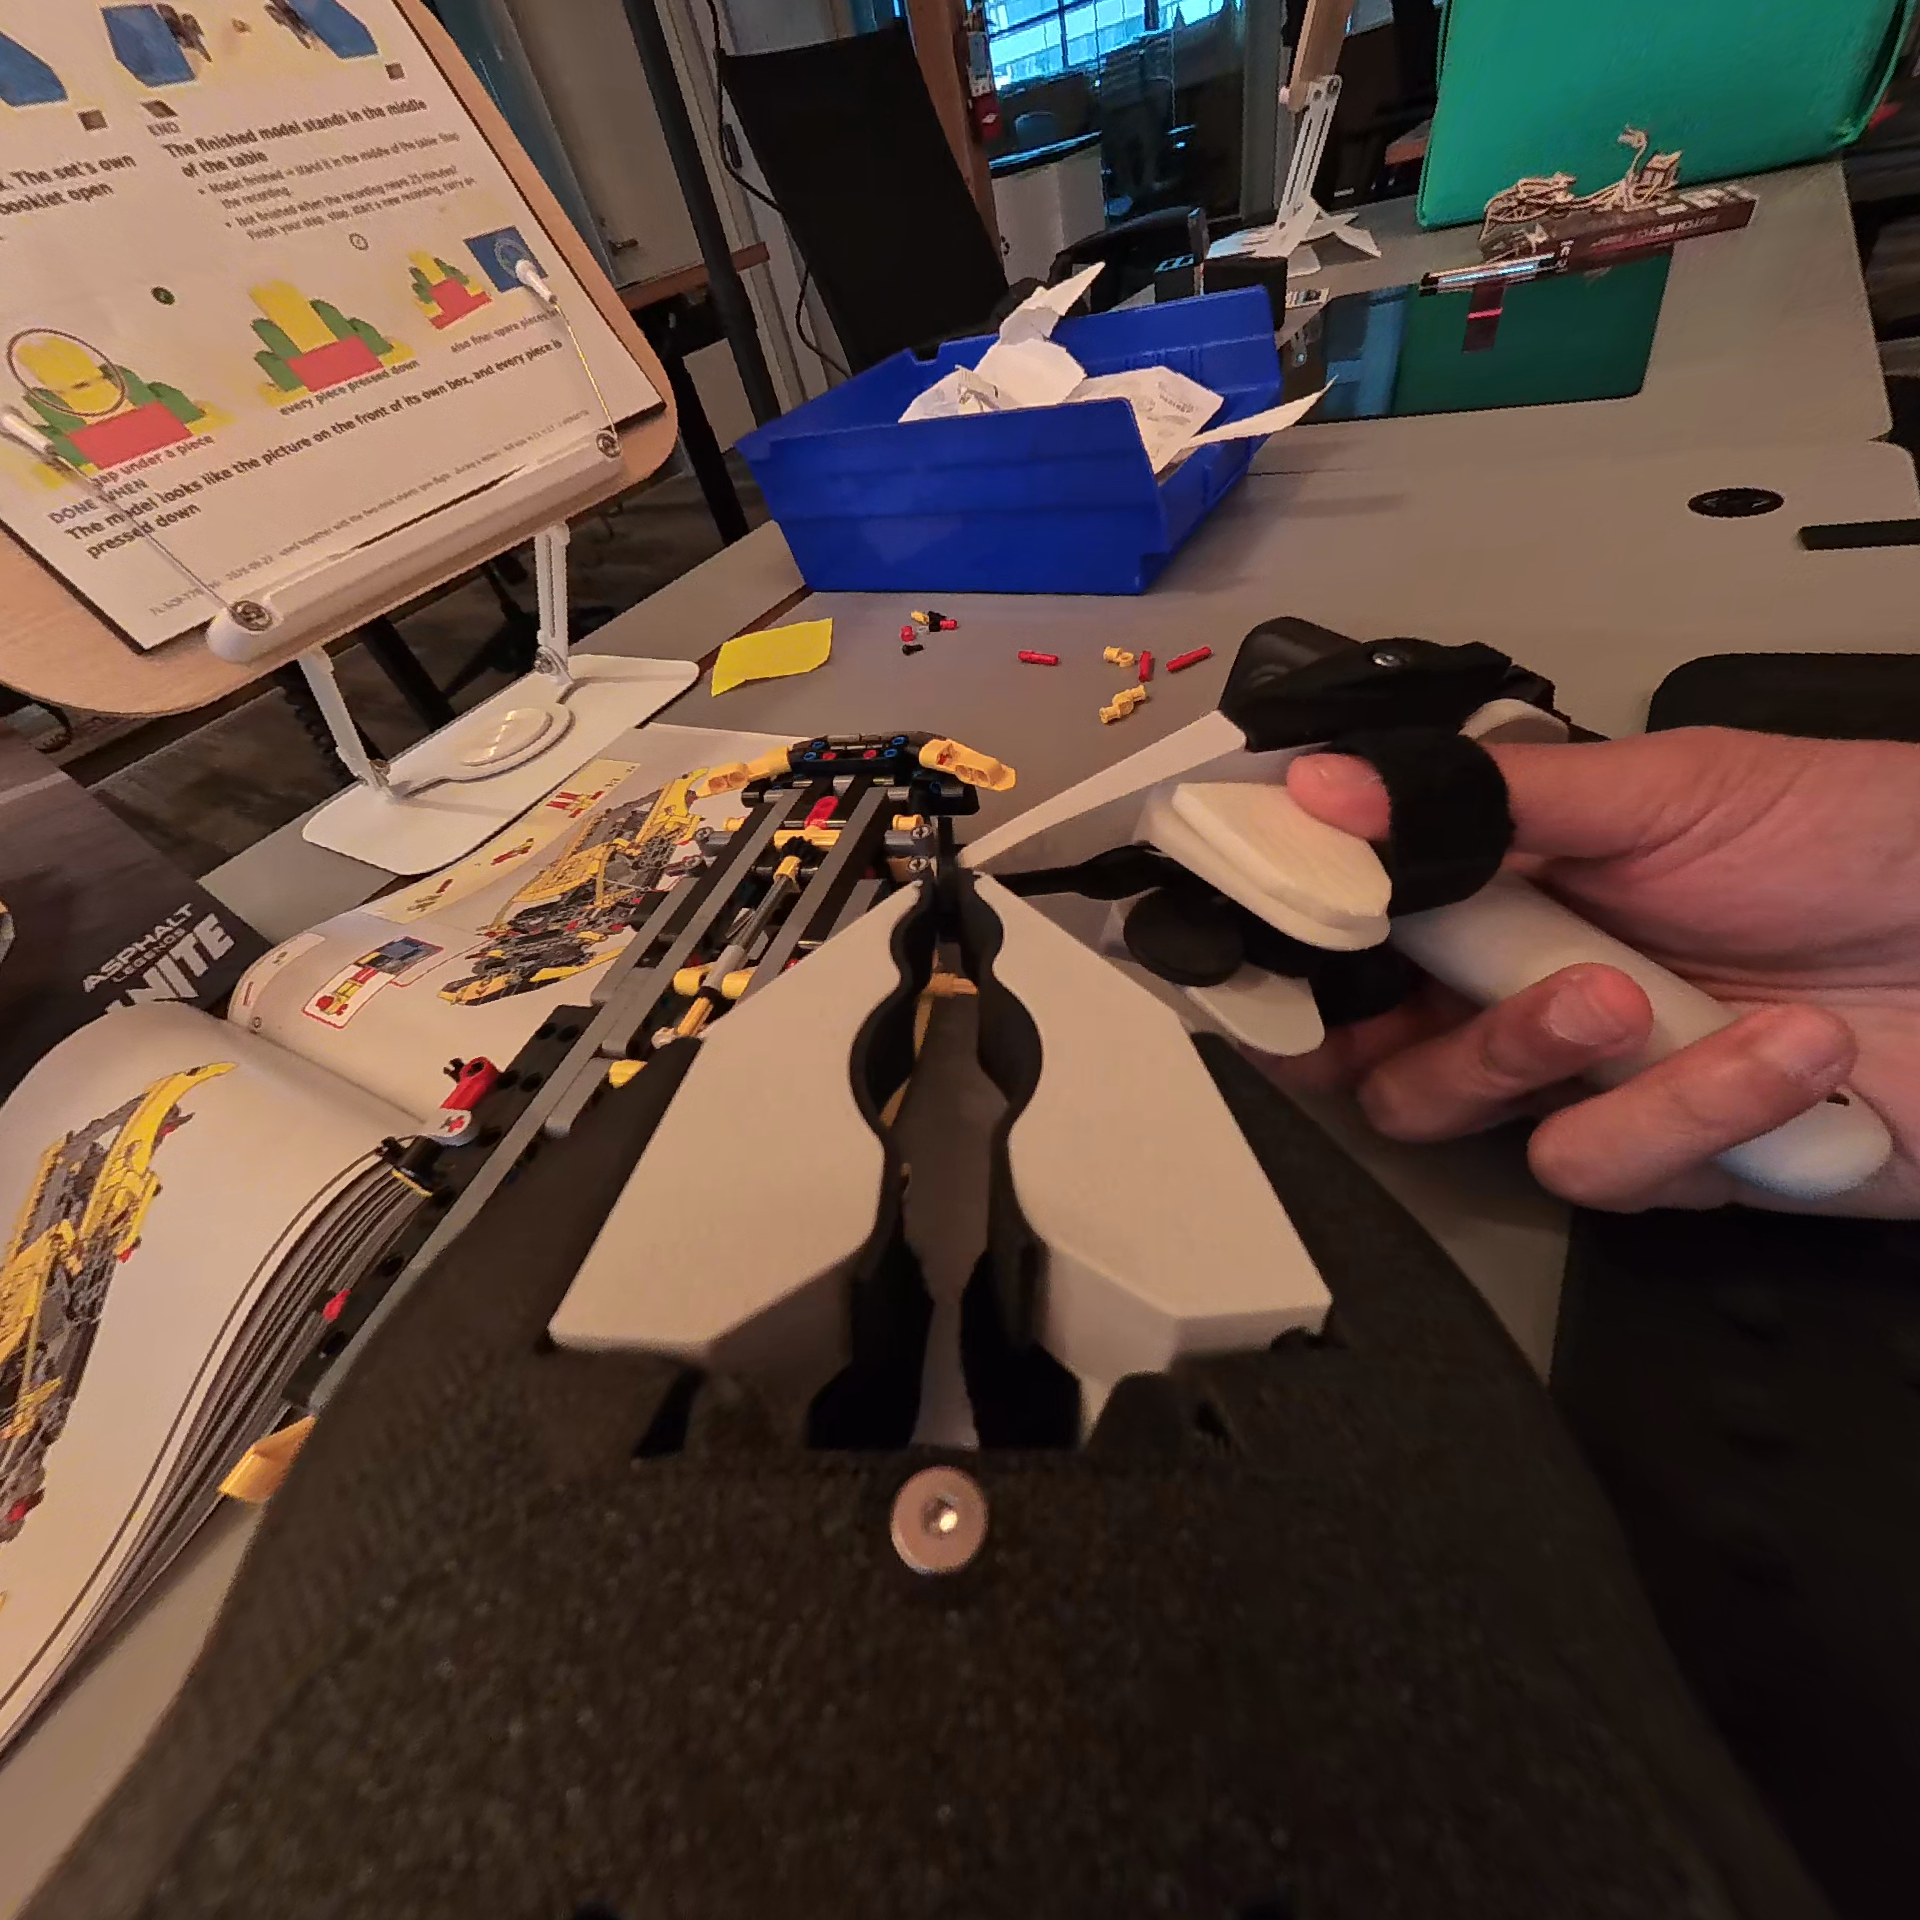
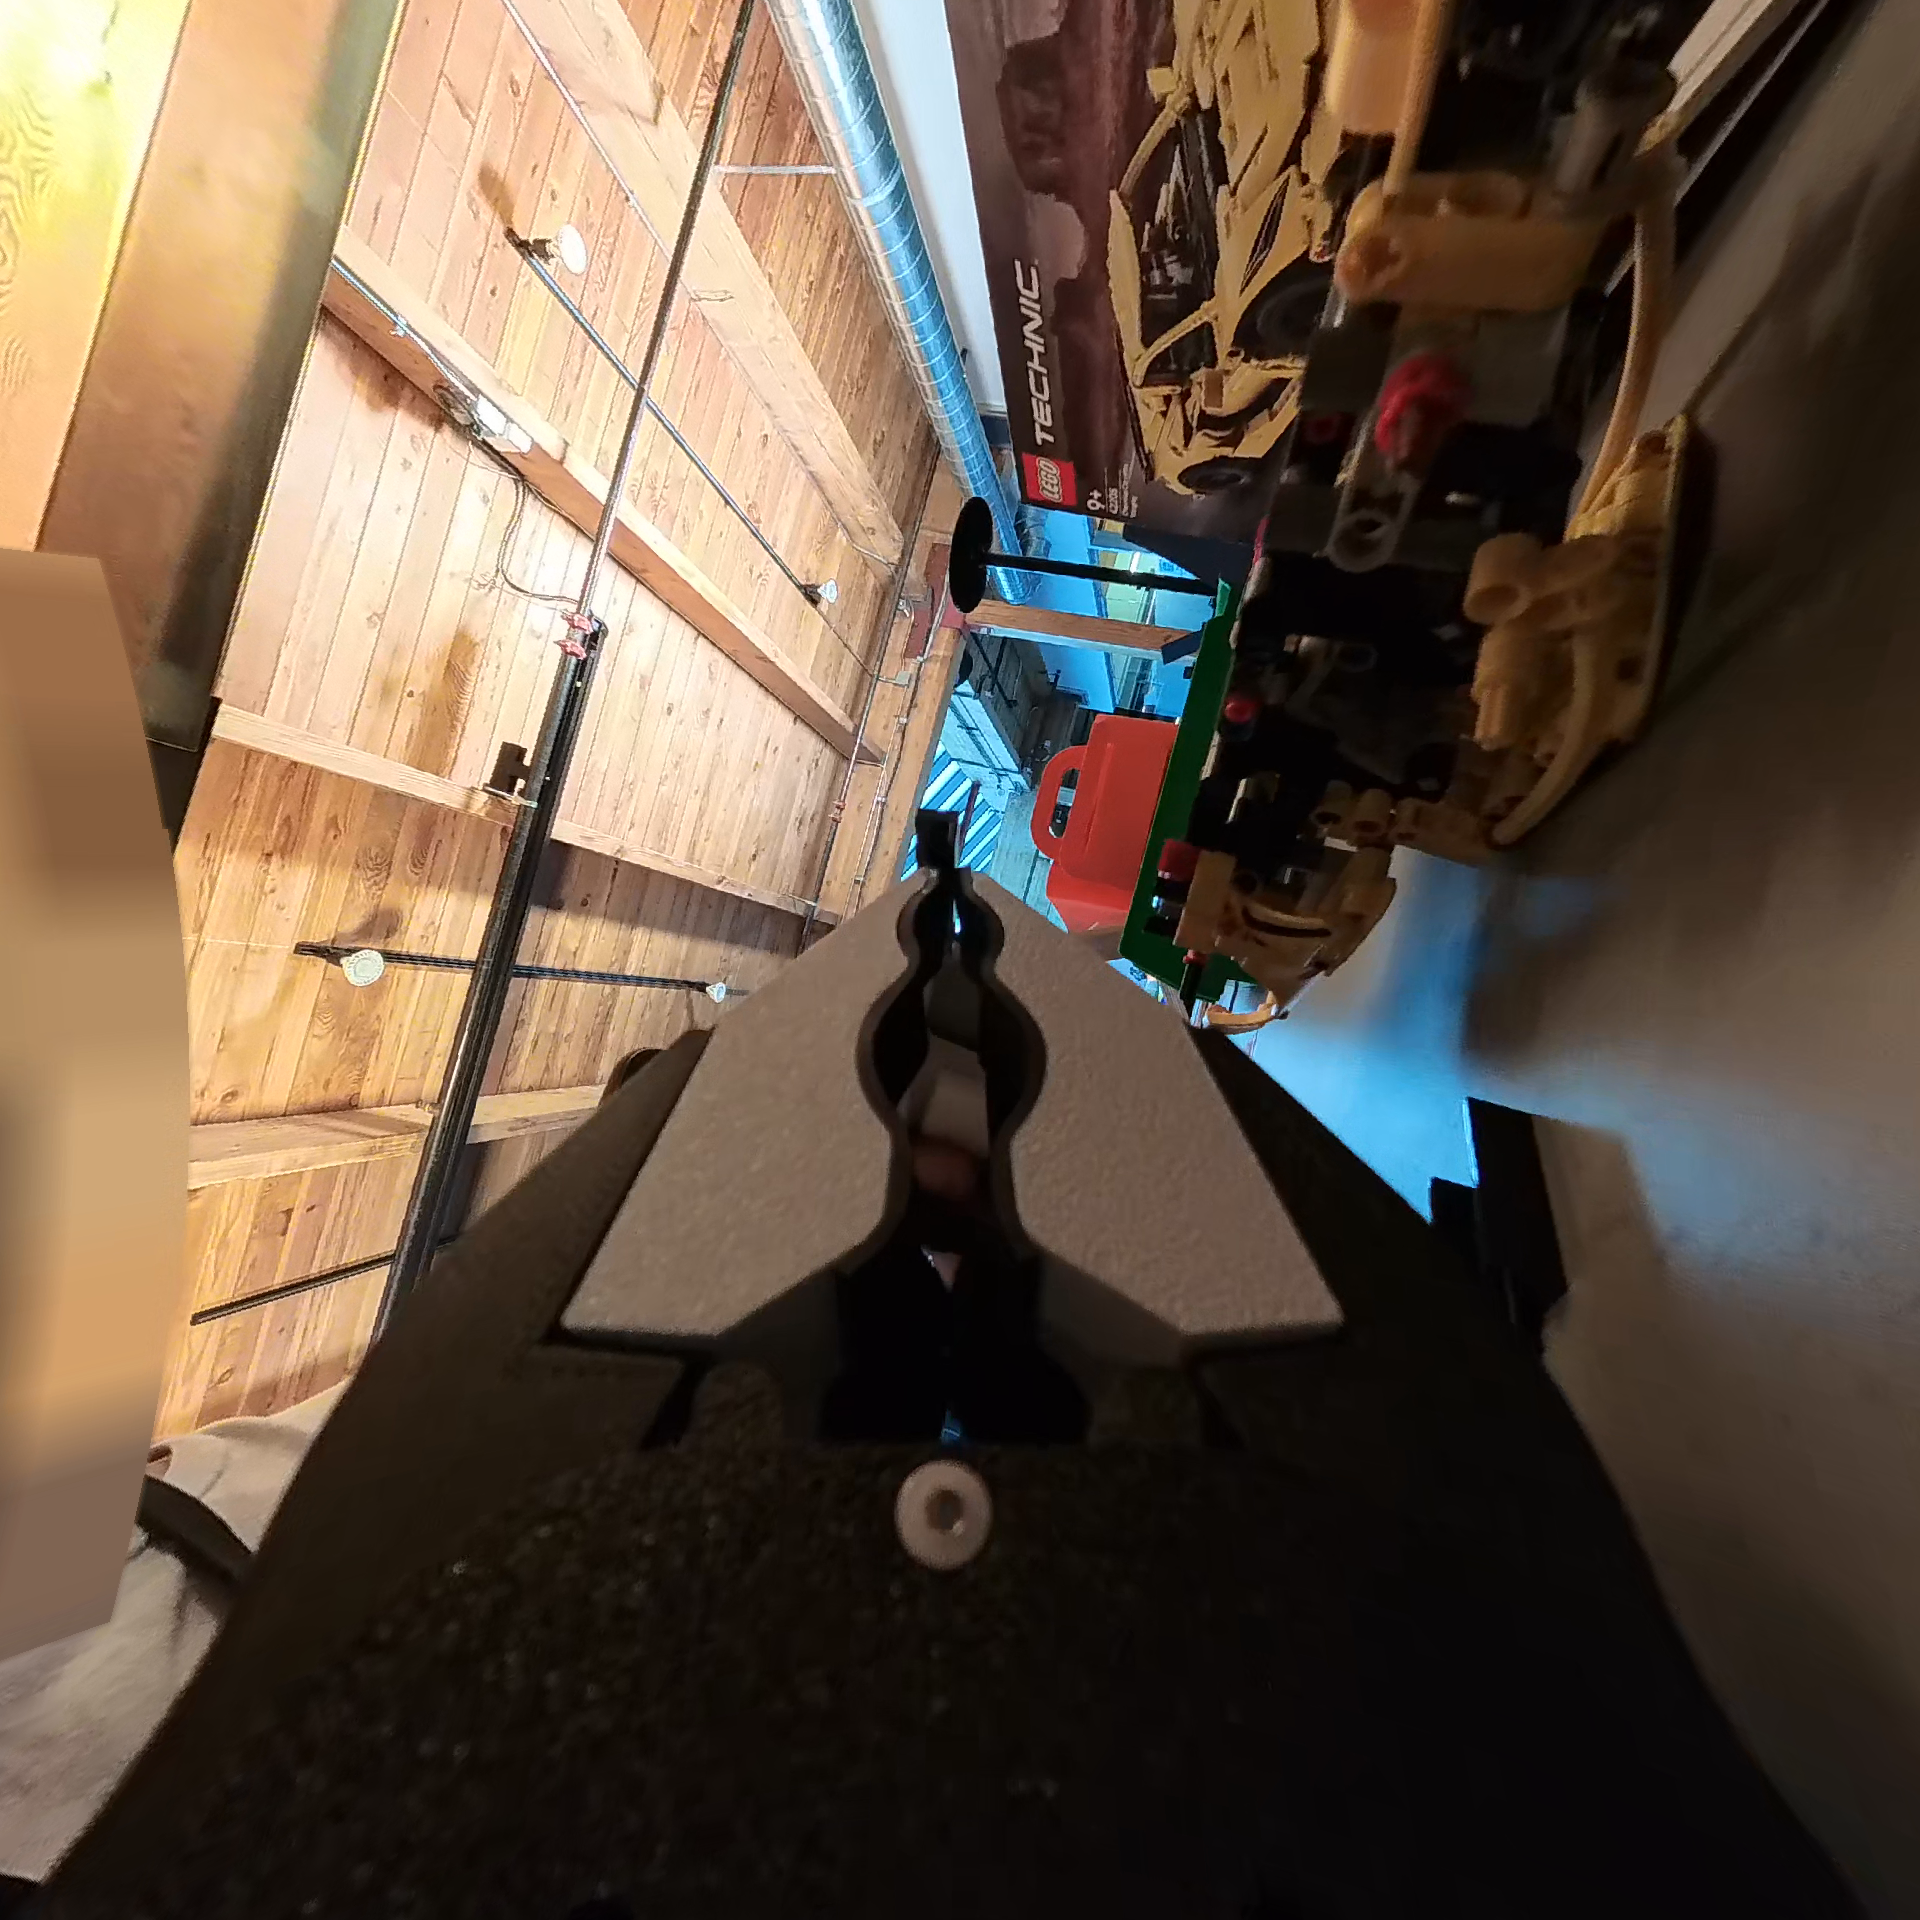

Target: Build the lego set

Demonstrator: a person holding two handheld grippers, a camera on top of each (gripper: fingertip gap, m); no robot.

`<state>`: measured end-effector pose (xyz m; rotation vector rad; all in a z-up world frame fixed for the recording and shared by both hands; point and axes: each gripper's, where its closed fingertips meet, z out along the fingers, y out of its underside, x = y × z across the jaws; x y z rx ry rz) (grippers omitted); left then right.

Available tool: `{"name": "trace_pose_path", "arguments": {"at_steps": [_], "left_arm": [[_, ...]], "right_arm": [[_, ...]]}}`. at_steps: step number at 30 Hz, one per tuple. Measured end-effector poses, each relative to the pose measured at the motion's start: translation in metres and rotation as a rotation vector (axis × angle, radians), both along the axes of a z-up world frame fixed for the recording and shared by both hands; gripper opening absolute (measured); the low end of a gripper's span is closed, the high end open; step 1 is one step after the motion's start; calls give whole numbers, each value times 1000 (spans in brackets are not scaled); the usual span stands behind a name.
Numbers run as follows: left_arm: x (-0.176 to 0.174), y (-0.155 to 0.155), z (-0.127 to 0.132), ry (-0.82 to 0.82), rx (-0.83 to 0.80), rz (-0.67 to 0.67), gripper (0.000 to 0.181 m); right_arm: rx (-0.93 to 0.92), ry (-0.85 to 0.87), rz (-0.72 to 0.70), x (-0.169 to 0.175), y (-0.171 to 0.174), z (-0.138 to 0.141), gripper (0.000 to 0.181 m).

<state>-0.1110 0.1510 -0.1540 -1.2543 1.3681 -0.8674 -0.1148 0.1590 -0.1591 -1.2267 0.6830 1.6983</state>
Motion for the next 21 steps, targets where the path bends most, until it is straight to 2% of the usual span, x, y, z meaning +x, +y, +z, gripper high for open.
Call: {"name": "trace_pose_path", "arguments": {"at_steps": [8, 14, 17, 21], "left_arm": [[-2, 1, -2, 13, 21, 8, 3], [-6, 4, -6, 59, 61, 0, 2], [-8, 7, -5, 74, 137, 0, 3], [-9, 19, -7, 125, 325, 16, 2]], "right_arm": [[-14, -80, -21, -1, 1, -2, 0], [-56, -249, -55, -4, 4, -7, 0], [-59, -356, -68, -3, 1, -7, 2], [-62, -532, -86, 13, -4, -8, 7]]}}
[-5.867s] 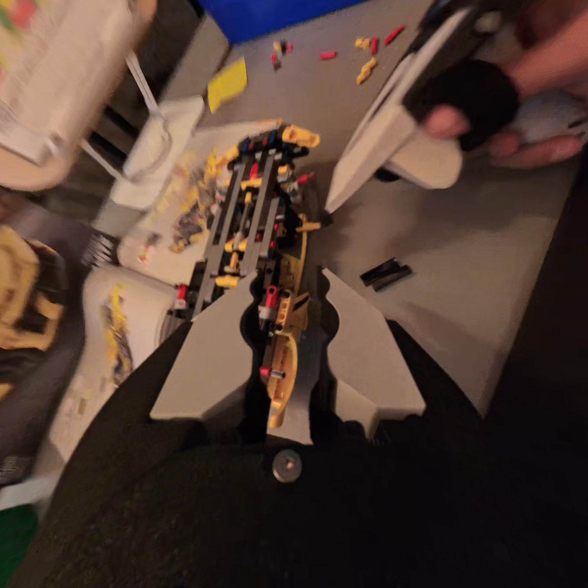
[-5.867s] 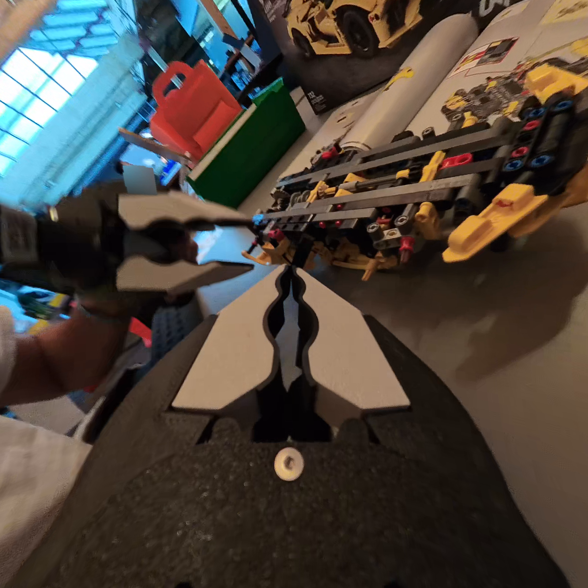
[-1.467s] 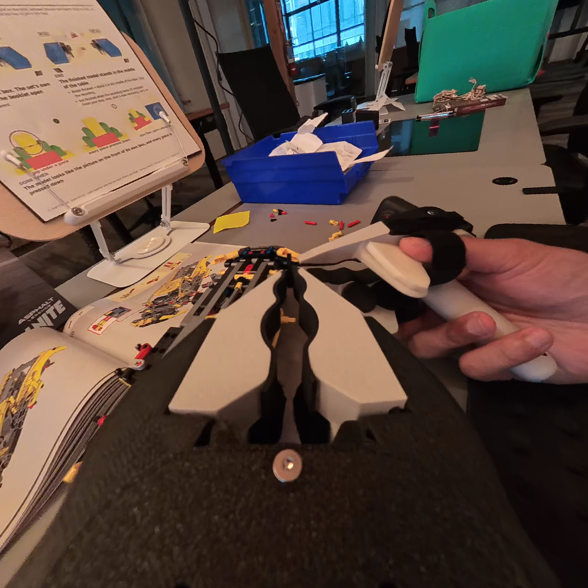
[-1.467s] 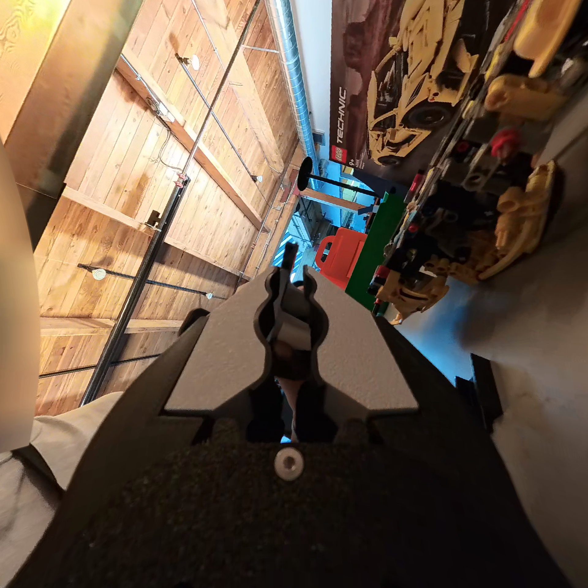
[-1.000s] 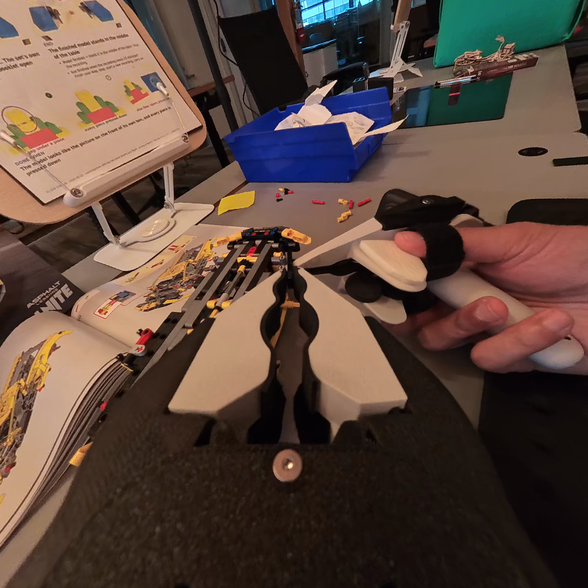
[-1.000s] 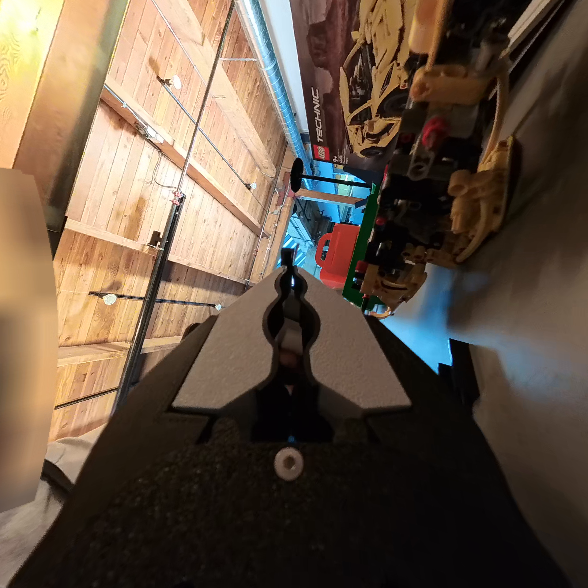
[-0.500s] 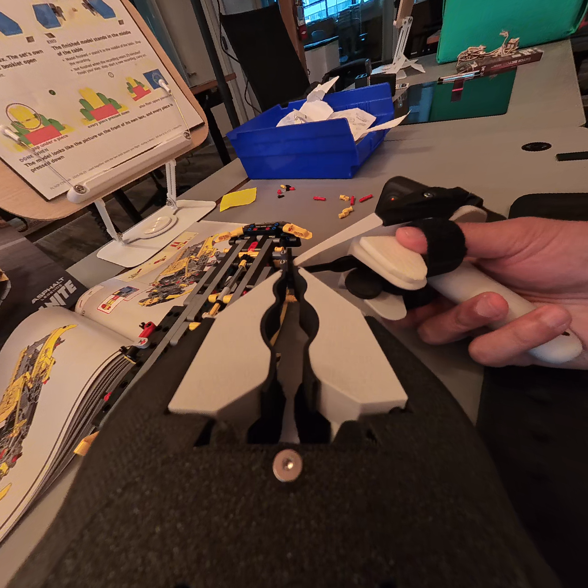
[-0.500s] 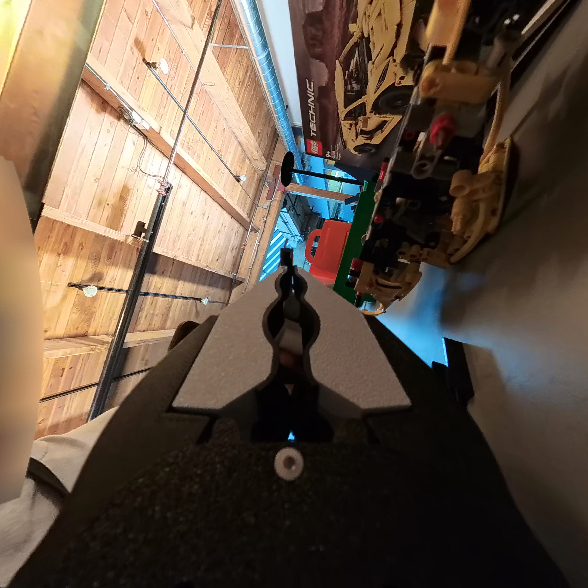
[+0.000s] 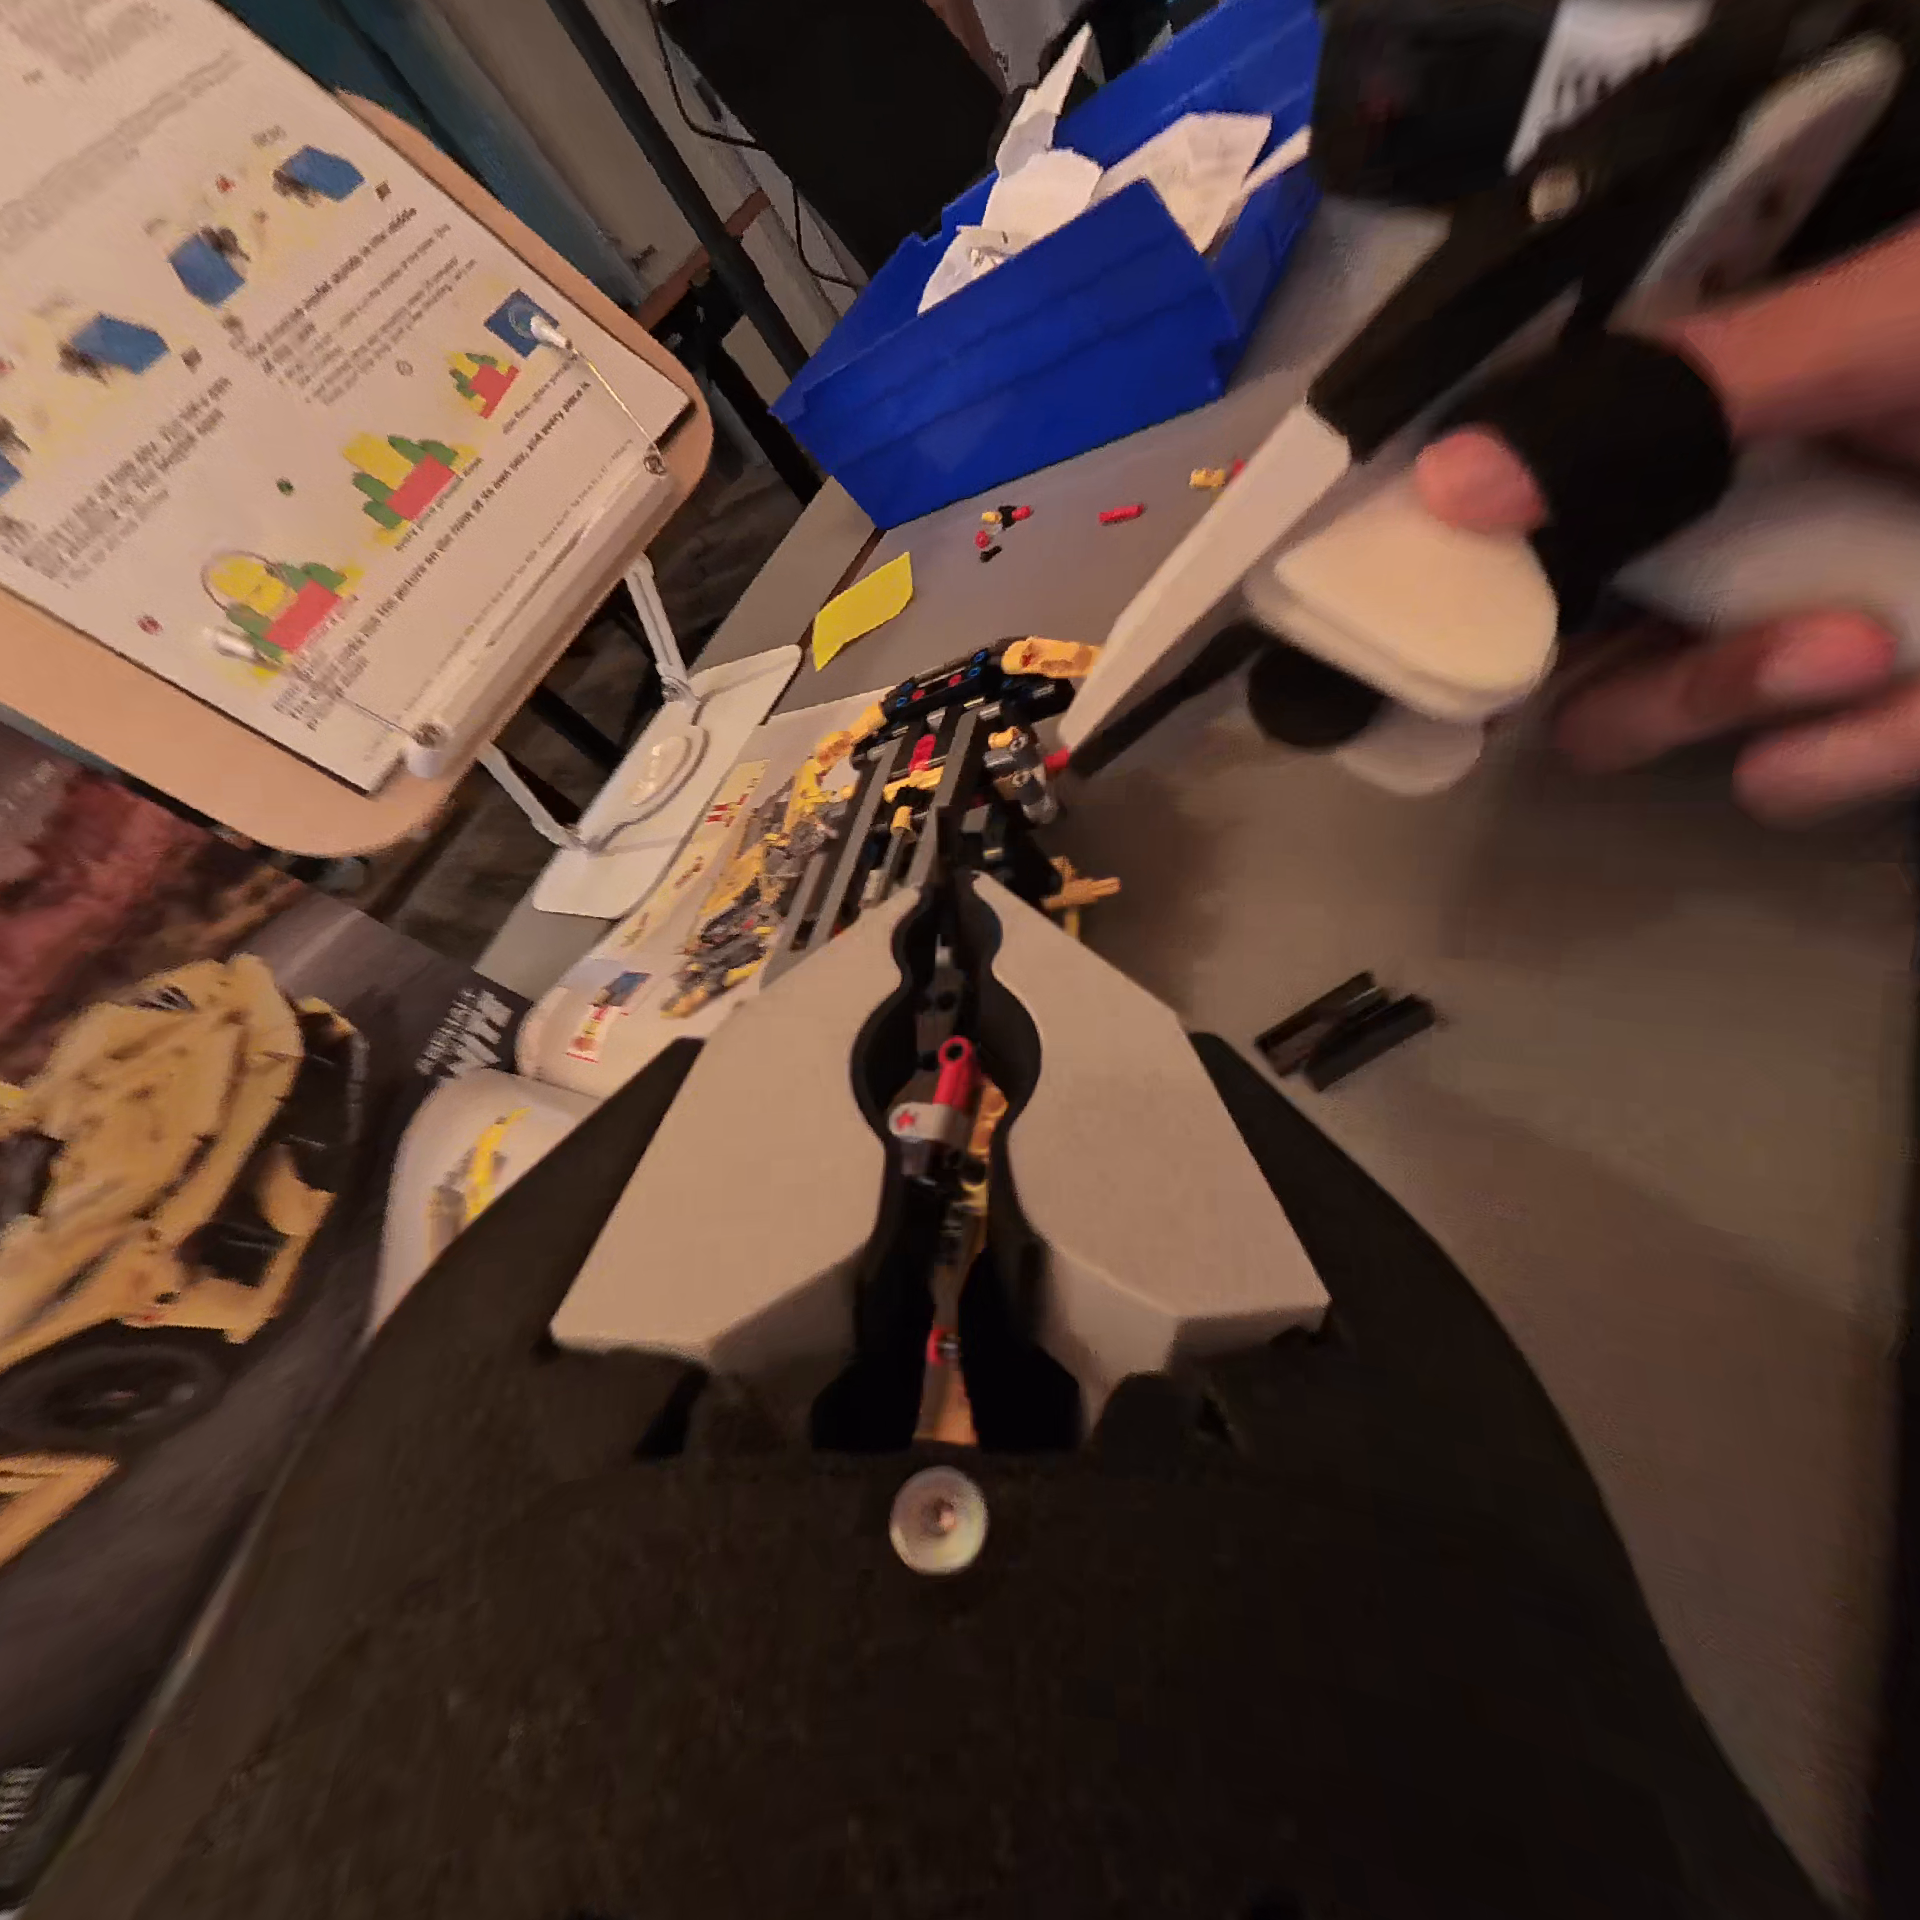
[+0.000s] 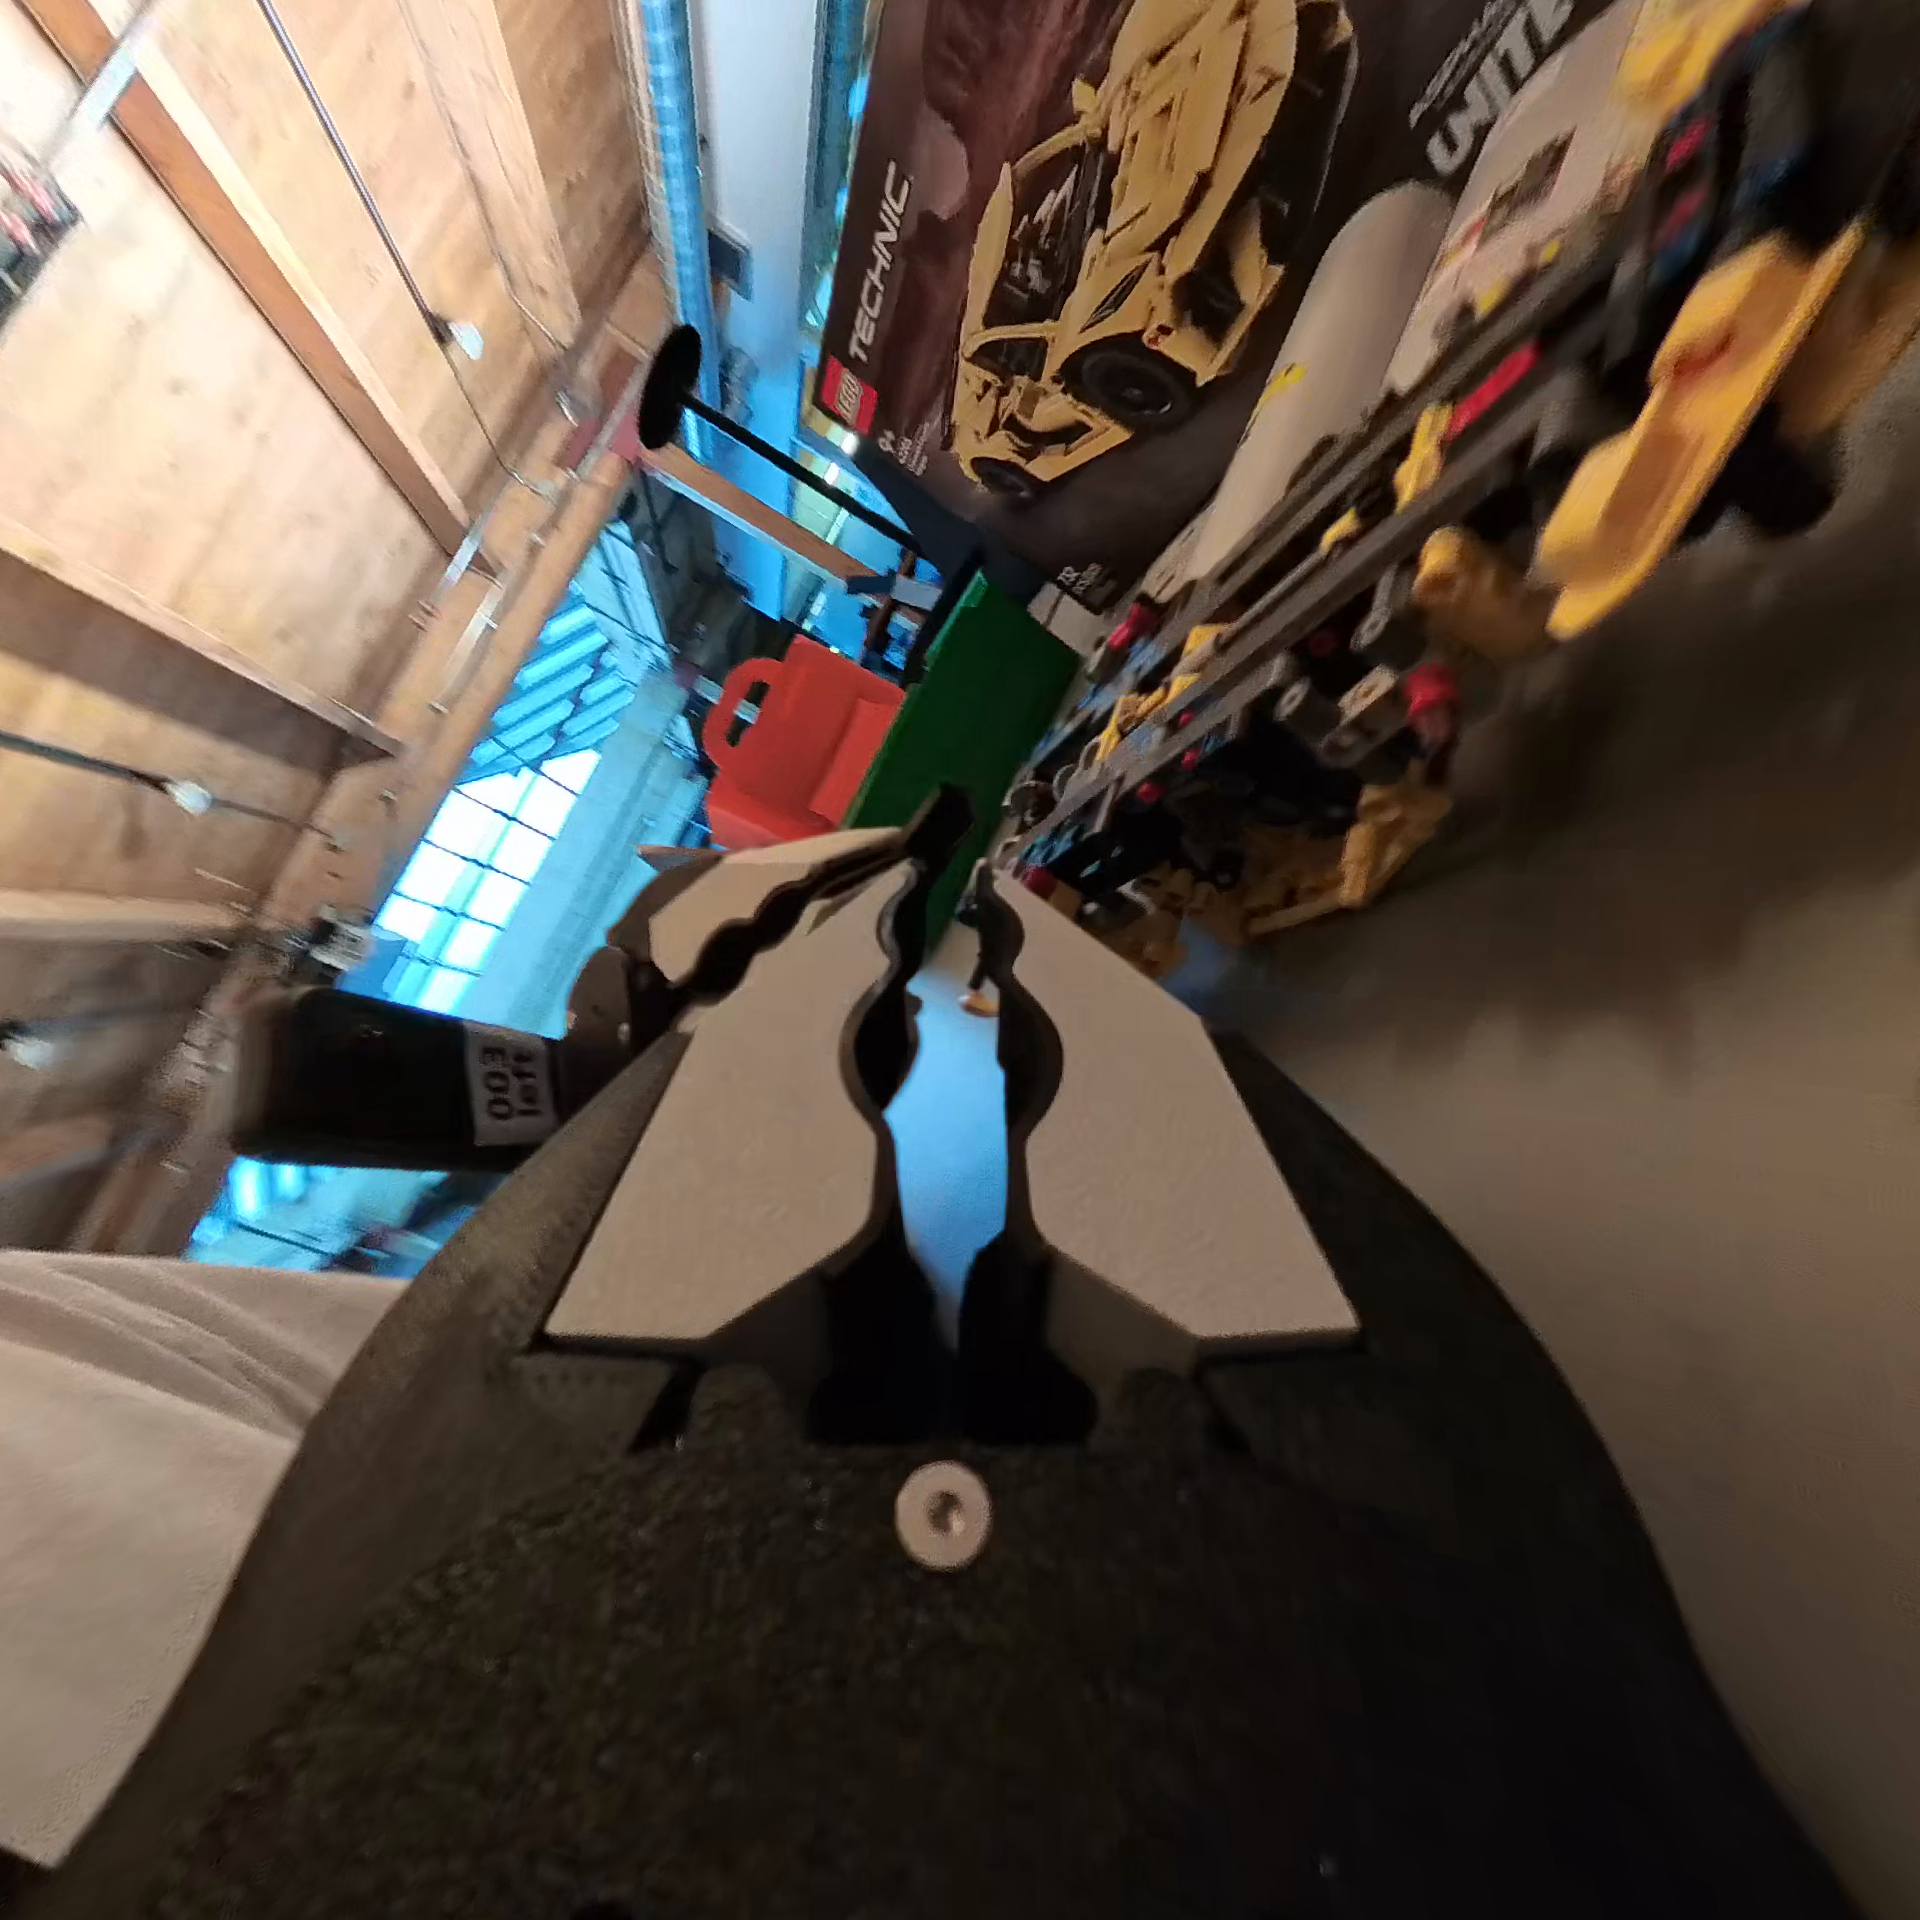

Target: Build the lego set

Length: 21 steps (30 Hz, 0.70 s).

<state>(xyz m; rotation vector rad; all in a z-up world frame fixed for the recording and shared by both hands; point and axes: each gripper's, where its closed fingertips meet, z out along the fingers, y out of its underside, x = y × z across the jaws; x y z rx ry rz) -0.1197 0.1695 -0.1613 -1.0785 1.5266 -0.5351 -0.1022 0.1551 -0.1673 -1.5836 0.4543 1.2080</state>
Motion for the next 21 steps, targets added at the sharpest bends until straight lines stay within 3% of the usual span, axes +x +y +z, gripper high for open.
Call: {"name": "trace_pose_path", "arguments": {"at_steps": [2, 7, 11, 16, 21], "left_arm": [[1, 2, 1, 33, 167, -7, 3], [5, -5, 4, 116, 792, -23, 3], [11, -23, 21, 75, 1106, -61, 3], [15, -44, 36, 13, 1305, -120, 3], [16, -58, 37, -34, 1442, -188, 3]], "right_arm": [[38, -133, 0, 11, -5, 3, 6], [124, -400, -27, 30, -18, 12, 4], [230, -304, 97, 11, -28, 27, 13], [265, -123, 206, 1, -34, 36, 18], [294, 41, 270, 2, -39, 45, 10]]}}
